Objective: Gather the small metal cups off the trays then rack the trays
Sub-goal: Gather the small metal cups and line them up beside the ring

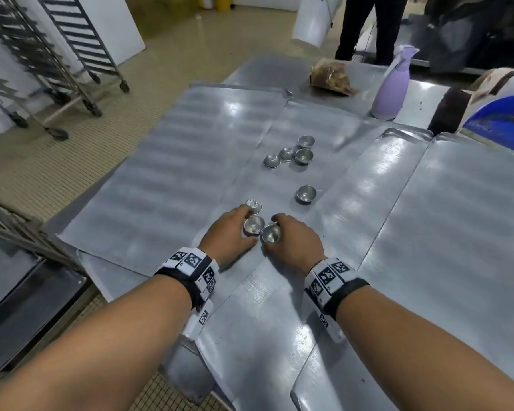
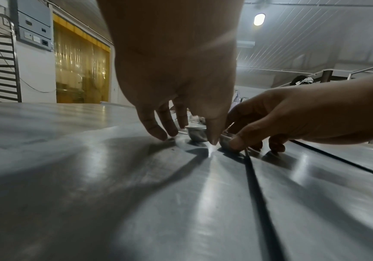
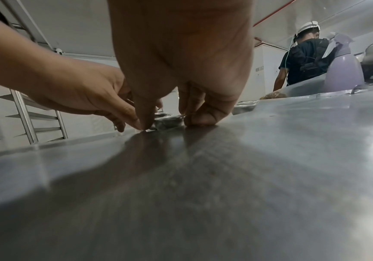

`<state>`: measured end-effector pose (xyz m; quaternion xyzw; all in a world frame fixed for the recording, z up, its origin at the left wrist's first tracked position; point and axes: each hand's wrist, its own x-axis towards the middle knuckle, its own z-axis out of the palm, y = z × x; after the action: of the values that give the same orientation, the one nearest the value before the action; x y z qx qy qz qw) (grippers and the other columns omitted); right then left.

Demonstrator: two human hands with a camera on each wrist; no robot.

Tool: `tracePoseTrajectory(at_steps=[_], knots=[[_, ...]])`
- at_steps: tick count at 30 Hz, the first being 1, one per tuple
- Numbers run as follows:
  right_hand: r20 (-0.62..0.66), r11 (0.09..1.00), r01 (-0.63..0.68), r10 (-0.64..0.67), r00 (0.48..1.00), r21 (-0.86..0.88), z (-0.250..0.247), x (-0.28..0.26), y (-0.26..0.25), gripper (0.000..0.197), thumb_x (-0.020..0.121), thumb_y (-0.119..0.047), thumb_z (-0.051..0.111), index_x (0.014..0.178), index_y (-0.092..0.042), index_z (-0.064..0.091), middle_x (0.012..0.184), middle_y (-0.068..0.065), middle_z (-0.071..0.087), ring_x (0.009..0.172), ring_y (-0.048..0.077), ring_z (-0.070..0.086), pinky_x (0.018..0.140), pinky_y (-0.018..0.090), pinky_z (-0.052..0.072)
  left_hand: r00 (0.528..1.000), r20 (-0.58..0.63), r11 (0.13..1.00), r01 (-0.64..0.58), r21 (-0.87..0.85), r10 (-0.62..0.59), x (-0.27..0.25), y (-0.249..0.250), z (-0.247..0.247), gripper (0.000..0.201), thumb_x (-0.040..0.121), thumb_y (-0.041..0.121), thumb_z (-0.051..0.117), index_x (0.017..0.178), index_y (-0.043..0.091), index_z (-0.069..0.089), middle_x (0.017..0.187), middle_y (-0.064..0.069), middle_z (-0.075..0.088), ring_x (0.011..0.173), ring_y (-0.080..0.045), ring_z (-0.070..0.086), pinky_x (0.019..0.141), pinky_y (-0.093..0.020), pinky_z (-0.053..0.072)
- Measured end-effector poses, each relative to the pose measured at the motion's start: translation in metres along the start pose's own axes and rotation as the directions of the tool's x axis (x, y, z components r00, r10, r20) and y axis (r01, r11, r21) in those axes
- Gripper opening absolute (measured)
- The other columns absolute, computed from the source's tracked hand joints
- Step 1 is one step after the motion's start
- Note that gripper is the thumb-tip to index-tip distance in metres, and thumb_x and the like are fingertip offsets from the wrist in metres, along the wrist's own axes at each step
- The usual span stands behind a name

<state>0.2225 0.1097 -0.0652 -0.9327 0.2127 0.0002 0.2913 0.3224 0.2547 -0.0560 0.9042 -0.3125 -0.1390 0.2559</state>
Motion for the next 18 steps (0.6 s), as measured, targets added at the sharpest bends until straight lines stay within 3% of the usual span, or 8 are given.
tracePoseTrajectory(at_steps=[3, 5, 8, 10, 14, 18], knots=[[0.01, 1.0, 0.007, -0.007, 1.0, 0.011, 0.001, 0.001, 0.003, 0.059, 0.077, -0.043, 0.065, 0.133, -0.028, 0.053, 0.127, -0.007, 0.061, 0.112, 0.019, 0.06, 0.086, 0.031, 0.047, 1.0, 0.013, 1.0, 0.004, 0.008, -0.004, 0.005, -0.002, 0.002, 0.061, 0.078, 0.032, 0.073, 0.134, 0.031, 0.048, 0.12, 0.004, 0.061, 0.105, -0.019, 0.058, 0.089, -0.037, 0.051], [-0.002, 1.0, 0.011, -0.011, 1.0, 0.016, 0.002, 0.001, 0.003, 0.049, 0.076, -0.043, 0.065, 0.123, -0.029, 0.059, 0.117, -0.006, 0.063, 0.104, 0.019, 0.062, 0.082, 0.032, 0.049, 0.999, 0.04, 1.0, 0.015, 0.0, -0.015, 0.008, -0.003, 0.004, 0.065, 0.078, 0.033, 0.075, 0.137, 0.029, 0.049, 0.121, 0.002, 0.058, 0.108, -0.019, 0.056, 0.092, -0.036, 0.049], [-0.016, 0.999, 0.034, -0.033, 0.999, 0.009, 0.002, 0.002, 0.004, 0.021, 0.072, -0.043, 0.063, 0.088, -0.029, 0.058, 0.088, -0.009, 0.06, 0.081, 0.018, 0.061, 0.064, 0.03, 0.047, 0.995, 0.095, 0.999, 0.044, -0.012, -0.043, 0.009, -0.003, 0.003, 0.054, 0.075, 0.036, 0.079, 0.124, 0.025, 0.059, 0.108, 0.004, 0.051, 0.1, -0.016, 0.055, 0.088, -0.031, 0.046], [-0.013, 0.999, 0.037, -0.036, 0.999, 0.029, 0.0, 0.001, 0.005, 0.021, 0.072, -0.044, 0.062, 0.082, -0.027, 0.055, 0.083, -0.009, 0.056, 0.074, 0.017, 0.059, 0.061, 0.031, 0.047, 0.992, 0.109, 0.998, 0.057, -0.012, -0.056, 0.007, -0.003, 0.0, 0.047, 0.072, 0.035, 0.081, 0.114, 0.024, 0.062, 0.104, 0.005, 0.05, 0.096, -0.015, 0.056, 0.085, -0.031, 0.047], [0.004, 0.996, 0.044, -0.044, 0.999, 0.073, -0.01, -0.009, 0.011, 0.022, 0.074, -0.046, 0.061, 0.084, -0.026, 0.058, 0.087, -0.006, 0.058, 0.077, 0.019, 0.058, 0.065, 0.032, 0.047, 0.995, 0.087, 0.999, 0.048, -0.005, -0.048, -0.006, 0.005, -0.009, 0.044, 0.072, 0.033, 0.084, 0.106, 0.026, 0.058, 0.105, 0.004, 0.06, 0.093, -0.017, 0.059, 0.078, -0.029, 0.046], [0.035, 0.997, 0.024, -0.026, 0.999, 0.068, -0.028, -0.029, 0.022, 0.038, 0.078, -0.04, 0.068, 0.111, -0.021, 0.064, 0.108, 0.002, 0.062, 0.098, 0.025, 0.06, 0.074, 0.031, 0.043, 0.999, 0.053, 1.0, 0.006, -0.027, -0.004, -0.028, 0.023, -0.018, 0.045, 0.071, 0.04, 0.087, 0.101, 0.028, 0.054, 0.094, 0.008, 0.059, 0.085, -0.012, 0.056, 0.064, -0.017, 0.036]])
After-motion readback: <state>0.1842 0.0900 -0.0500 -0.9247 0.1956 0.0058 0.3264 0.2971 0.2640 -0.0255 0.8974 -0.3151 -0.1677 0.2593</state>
